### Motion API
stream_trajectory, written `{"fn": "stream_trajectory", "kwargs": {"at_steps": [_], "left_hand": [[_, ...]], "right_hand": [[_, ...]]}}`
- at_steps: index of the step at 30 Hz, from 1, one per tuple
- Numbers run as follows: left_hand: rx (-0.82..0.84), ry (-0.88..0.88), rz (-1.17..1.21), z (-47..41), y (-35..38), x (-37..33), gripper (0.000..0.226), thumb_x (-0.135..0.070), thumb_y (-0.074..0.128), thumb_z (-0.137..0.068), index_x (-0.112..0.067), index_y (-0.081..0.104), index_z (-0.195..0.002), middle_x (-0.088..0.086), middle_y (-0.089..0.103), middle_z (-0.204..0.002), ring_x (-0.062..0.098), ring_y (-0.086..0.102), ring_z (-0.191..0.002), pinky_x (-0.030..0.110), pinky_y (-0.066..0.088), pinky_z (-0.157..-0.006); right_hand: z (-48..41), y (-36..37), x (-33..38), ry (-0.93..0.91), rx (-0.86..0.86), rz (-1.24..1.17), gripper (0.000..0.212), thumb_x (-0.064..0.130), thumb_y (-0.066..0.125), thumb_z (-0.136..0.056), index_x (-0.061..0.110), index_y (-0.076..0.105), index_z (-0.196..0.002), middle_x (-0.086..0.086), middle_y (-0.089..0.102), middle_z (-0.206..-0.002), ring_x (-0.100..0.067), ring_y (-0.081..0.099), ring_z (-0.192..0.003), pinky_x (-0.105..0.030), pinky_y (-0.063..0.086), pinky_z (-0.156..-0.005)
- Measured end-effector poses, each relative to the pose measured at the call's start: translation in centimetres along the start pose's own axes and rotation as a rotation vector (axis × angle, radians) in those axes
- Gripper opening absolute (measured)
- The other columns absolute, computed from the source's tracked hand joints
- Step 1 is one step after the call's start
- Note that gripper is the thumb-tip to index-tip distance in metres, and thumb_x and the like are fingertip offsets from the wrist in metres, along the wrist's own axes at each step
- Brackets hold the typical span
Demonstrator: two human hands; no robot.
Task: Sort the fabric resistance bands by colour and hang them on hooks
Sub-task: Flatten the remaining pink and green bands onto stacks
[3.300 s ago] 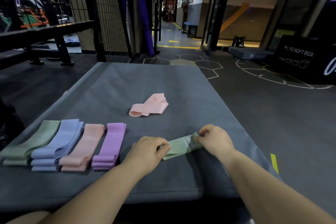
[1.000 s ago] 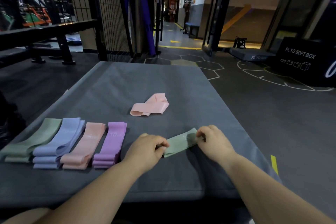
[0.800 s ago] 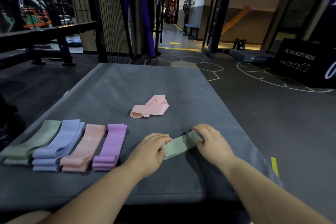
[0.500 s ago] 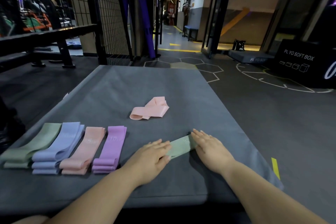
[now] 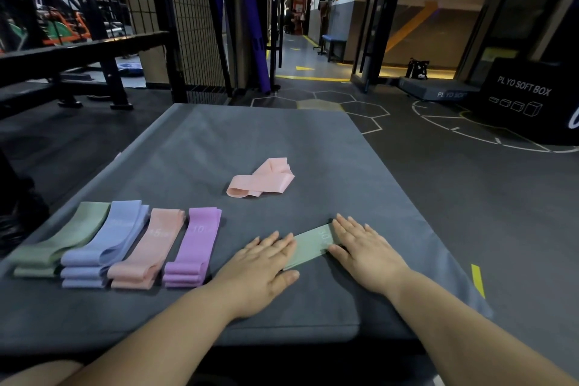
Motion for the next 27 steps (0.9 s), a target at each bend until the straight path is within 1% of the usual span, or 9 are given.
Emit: {"fn": "stream_trajectory", "kwargs": {"at_steps": [6,9,11,13,16,18,21,24,27], "left_hand": [[0.025,-0.020,-0.001,0.2,0.0,-0.2,0.103,-0.074,-0.015,-0.060,-0.032,-0.005,-0.154,-0.018,-0.014,-0.159,0.008,-0.015,-0.147,0.029,-0.009,-0.119],[0.045,-0.036,-0.016,0.2,-0.1,-0.2,0.077,-0.072,0.008,-0.087,-0.035,-0.002,-0.154,-0.019,-0.014,-0.159,0.010,-0.015,-0.148,0.031,-0.008,-0.119],[0.051,-0.044,-0.010,0.2,-0.1,-0.2,0.071,-0.068,0.014,-0.091,-0.036,-0.001,-0.154,-0.020,-0.013,-0.159,0.010,-0.014,-0.148,0.031,-0.009,-0.120],[0.058,-0.047,-0.017,0.2,-0.2,-0.2,0.077,-0.072,0.009,-0.085,-0.037,0.000,-0.153,-0.020,-0.012,-0.159,0.009,-0.014,-0.148,0.031,-0.009,-0.120],[0.043,-0.057,0.019,0.2,-0.3,-0.2,0.062,-0.060,0.018,-0.098,-0.037,0.003,-0.153,-0.021,-0.008,-0.159,0.008,-0.012,-0.148,0.031,-0.007,-0.120],[0.022,-0.064,0.066,0.3,-0.5,-0.3,0.058,-0.056,0.019,-0.100,-0.038,0.006,-0.153,-0.021,-0.003,-0.160,0.007,-0.010,-0.148,0.031,-0.005,-0.120],[-0.030,-0.103,0.190,0.4,-1.4,-0.8,0.054,-0.051,0.019,-0.102,-0.038,0.010,-0.153,-0.018,0.015,-0.159,0.006,-0.002,-0.147,0.031,0.002,-0.118],[-0.138,-0.142,0.320,0.2,-1.9,-0.7,0.049,-0.042,0.023,-0.104,-0.035,0.019,-0.153,-0.010,0.040,-0.148,0.008,0.012,-0.145,0.027,0.013,-0.114],[-0.292,-0.208,0.370,-0.2,-2.0,-0.1,0.042,-0.035,0.033,-0.103,-0.030,0.039,-0.145,-0.011,0.050,-0.138,0.012,0.029,-0.134,0.024,0.025,-0.108]], "right_hand": [[-0.1,0.0,0.1,0.002,0.013,-0.008,0.064,0.052,0.020,-0.103,0.022,0.004,-0.157,0.010,-0.005,-0.164,-0.008,-0.005,-0.150,-0.031,-0.002,-0.123],[0.1,-0.1,0.1,0.004,0.002,-0.031,0.062,0.051,0.020,-0.103,0.024,0.005,-0.157,0.011,-0.004,-0.163,-0.008,-0.005,-0.150,-0.030,-0.002,-0.122],[0.1,-0.2,-0.1,0.018,-0.018,-0.083,0.060,0.048,0.022,-0.104,0.024,0.007,-0.157,0.011,-0.001,-0.164,-0.008,-0.002,-0.151,-0.029,0.000,-0.122],[0.0,-0.4,-0.3,0.045,-0.078,-0.126,0.057,0.044,0.026,-0.105,0.024,0.015,-0.157,0.008,0.010,-0.164,-0.010,0.007,-0.151,-0.030,0.008,-0.122],[0.0,-1.0,-0.5,0.168,-0.250,-0.157,0.049,0.040,0.036,-0.103,0.023,0.038,-0.148,0.001,0.041,-0.150,-0.020,0.034,-0.140,-0.037,0.028,-0.113],[0.0,-1.6,-0.5,0.289,-0.322,-0.210,0.043,0.042,0.043,-0.100,0.020,0.053,-0.135,-0.004,0.053,-0.130,-0.028,0.046,-0.125,-0.040,0.038,-0.103],[-0.2,-1.8,-0.4,0.391,-0.275,-0.243,0.030,0.042,0.050,-0.095,0.018,0.065,-0.106,-0.005,0.051,-0.104,-0.032,0.054,-0.107,-0.039,0.046,-0.092],[-0.4,-1.8,-0.1,0.433,-0.222,-0.268,0.026,0.040,0.052,-0.093,0.018,0.064,-0.096,-0.006,0.050,-0.104,-0.033,0.055,-0.101,-0.038,0.047,-0.088],[-0.7,-2.0,0.1,0.461,-0.192,-0.312,0.023,0.040,0.053,-0.091,0.019,0.062,-0.092,-0.005,0.051,-0.105,-0.030,0.056,-0.097,-0.036,0.047,-0.083]]}}
Point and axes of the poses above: each hand's wrist, its own z-axis away from the middle knuckle, its own y-axis out of the palm, x = y × z, the point moved 3 cm from there along -z, towards the middle knuckle
